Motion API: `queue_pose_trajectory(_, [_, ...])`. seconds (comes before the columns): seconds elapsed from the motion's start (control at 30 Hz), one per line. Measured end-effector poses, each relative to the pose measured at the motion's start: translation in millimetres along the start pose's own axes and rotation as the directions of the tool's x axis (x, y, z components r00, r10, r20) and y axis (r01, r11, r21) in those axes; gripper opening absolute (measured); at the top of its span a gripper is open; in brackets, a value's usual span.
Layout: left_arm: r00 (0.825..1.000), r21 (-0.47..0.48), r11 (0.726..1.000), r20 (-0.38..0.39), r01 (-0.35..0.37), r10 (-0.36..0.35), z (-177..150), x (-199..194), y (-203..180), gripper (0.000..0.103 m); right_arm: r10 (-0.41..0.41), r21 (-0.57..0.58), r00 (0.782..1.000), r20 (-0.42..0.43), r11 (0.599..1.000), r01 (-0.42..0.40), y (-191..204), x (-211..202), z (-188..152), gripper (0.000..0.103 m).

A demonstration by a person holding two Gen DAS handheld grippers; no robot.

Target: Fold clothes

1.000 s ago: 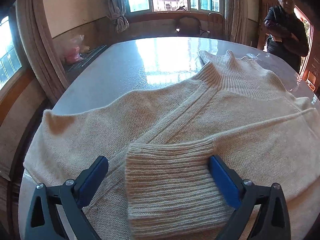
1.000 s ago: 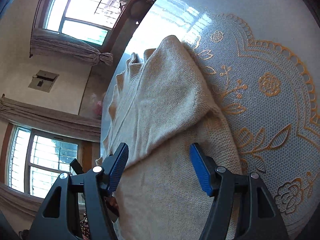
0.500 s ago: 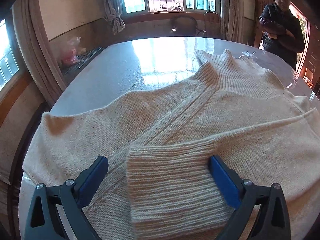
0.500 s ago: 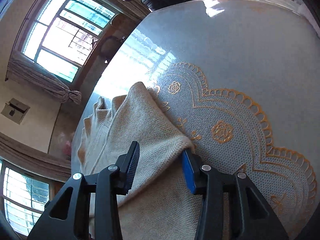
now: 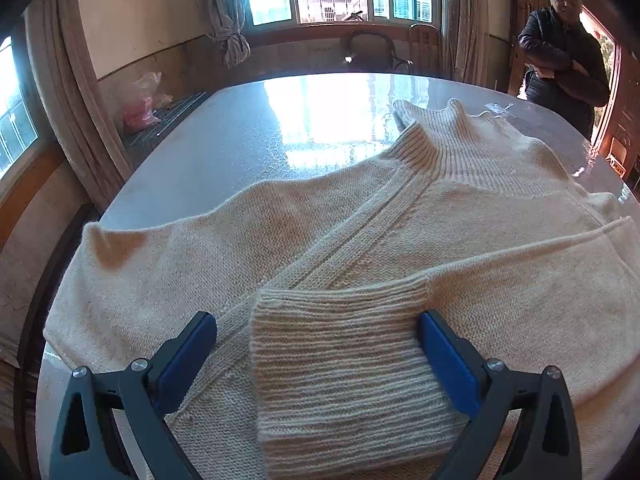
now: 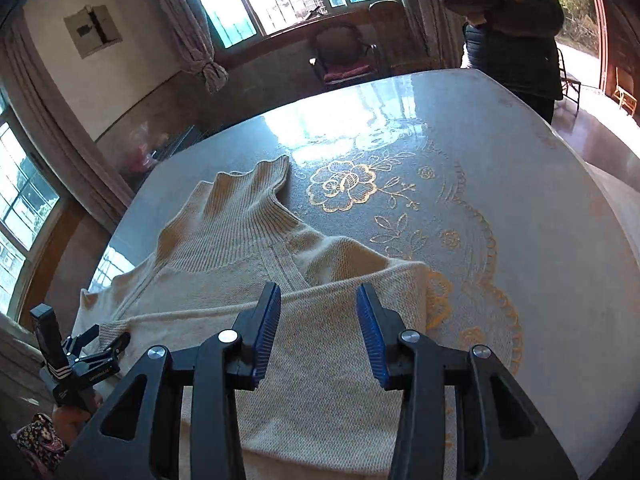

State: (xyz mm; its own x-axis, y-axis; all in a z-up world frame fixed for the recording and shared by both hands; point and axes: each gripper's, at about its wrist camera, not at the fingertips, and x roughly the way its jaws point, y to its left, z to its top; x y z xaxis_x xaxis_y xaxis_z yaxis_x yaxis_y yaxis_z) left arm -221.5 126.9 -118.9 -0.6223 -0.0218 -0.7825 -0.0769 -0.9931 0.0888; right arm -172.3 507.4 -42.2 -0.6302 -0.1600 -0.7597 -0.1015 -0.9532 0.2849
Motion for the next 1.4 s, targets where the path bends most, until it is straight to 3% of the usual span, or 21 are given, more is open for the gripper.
queue_pose_trajectory(0.03, [1.000,0.000,1.000,0.000,0.000,0.000,0.1,-0.3,0.2,0.103,0.003,-0.013,0.999,-0.051,1.000,-0.004,0.2,15.2,3.7,0.027])
queue_pose_trajectory(0.13, [1.000,-0.001,1.000,-0.001,0.001,-0.001,0.7,-0.6,0.8,0.103,0.009,-0.027,0.985,-0.173,1.000,-0.014,-2.6,50.7,4.0,0.026])
queue_pose_trajectory(0.27, [1.000,0.000,1.000,0.000,0.000,0.000,1.8,-1.1,2.7,0.103,-0.060,-0.050,0.974,-0.220,0.997,0.050,-9.4,73.2,0.6,0.025])
queue_pose_trajectory(0.37, [1.000,-0.005,1.000,-0.003,0.007,-0.007,1.5,-0.8,3.7,0.103,-0.124,-0.059,0.977,-0.176,0.992,0.115,-23.6,70.2,2.7,0.016])
queue_pose_trajectory(0.5, [1.000,-0.010,1.000,-0.006,0.012,-0.012,1.6,-0.7,4.7,0.103,-0.179,-0.060,0.975,-0.134,0.983,0.173,-39.6,69.4,10.0,0.015])
queue_pose_trajectory(0.6, [1.000,-0.009,1.000,-0.005,0.011,-0.011,2.0,-0.9,4.3,0.103,-0.161,-0.008,0.980,-0.116,0.987,0.161,-52.7,64.9,17.0,0.017])
queue_pose_trajectory(0.7, [1.000,-0.014,1.000,-0.007,0.016,-0.016,2.6,-0.3,5.0,0.103,-0.094,0.114,0.995,-0.027,0.989,0.097,-67.2,32.8,19.1,0.018])
queue_pose_trajectory(0.8, [1.000,-0.019,1.000,-0.010,0.023,-0.023,2.7,0.7,5.8,0.103,-0.071,0.096,0.997,0.014,0.993,0.069,-59.8,8.0,6.1,0.018])
queue_pose_trajectory(0.87, [1.000,-0.021,0.999,-0.011,0.024,-0.024,2.9,1.0,5.5,0.103,-0.060,0.027,0.998,-0.023,0.998,0.060,-46.1,12.0,-1.9,0.018])
queue_pose_trajectory(0.93, [1.000,-0.021,0.999,-0.011,0.024,-0.025,3.2,1.0,5.5,0.103,-0.106,-0.036,0.991,-0.080,0.994,0.103,-37.6,28.0,-9.4,0.018])
queue_pose_trajectory(1.0, [1.000,-0.021,1.000,-0.011,0.024,-0.024,3.2,0.8,5.2,0.103,-0.140,-0.019,0.983,-0.119,0.990,0.138,-45.8,44.6,-13.2,0.017])
queue_pose_trajectory(1.13, [1.000,-0.023,0.999,-0.012,0.026,-0.027,3.0,1.3,4.7,0.103,-0.211,0.019,0.976,-0.056,0.977,0.212,-61.9,43.0,-9.4,0.011])
queue_pose_trajectory(1.2, [1.000,-0.024,0.999,-0.012,0.027,-0.028,2.9,1.5,4.3,0.103,-0.210,0.052,0.976,-0.063,0.976,0.213,-67.7,41.7,-6.1,0.011])
queue_pose_trajectory(1.27, [1.000,-0.024,0.999,-0.012,0.027,-0.028,2.7,1.1,4.7,0.103,-0.270,0.089,0.961,-0.061,0.957,0.274,-71.2,33.7,-4.0,0.016])
queue_pose_trajectory(1.3, [1.000,-0.024,0.999,-0.012,0.028,-0.028,2.4,0.8,5.3,0.103,-0.265,0.132,0.964,-0.034,0.955,0.267,-72.3,22.1,-5.8,0.017])
queue_pose_trajectory(1.33, [1.000,-0.024,0.999,-0.012,0.028,-0.028,2.0,0.4,5.9,0.103,-0.211,0.169,0.977,0.010,0.964,0.206,-70.2,8.4,-8.1,0.017])
queue_pose_trajectory(1.4, [0.999,-0.025,0.999,-0.012,0.029,-0.029,1.5,-0.1,7.0,0.103,-0.131,0.138,0.990,0.049,0.983,0.124,-47.1,-7.5,-16.3,0.027])
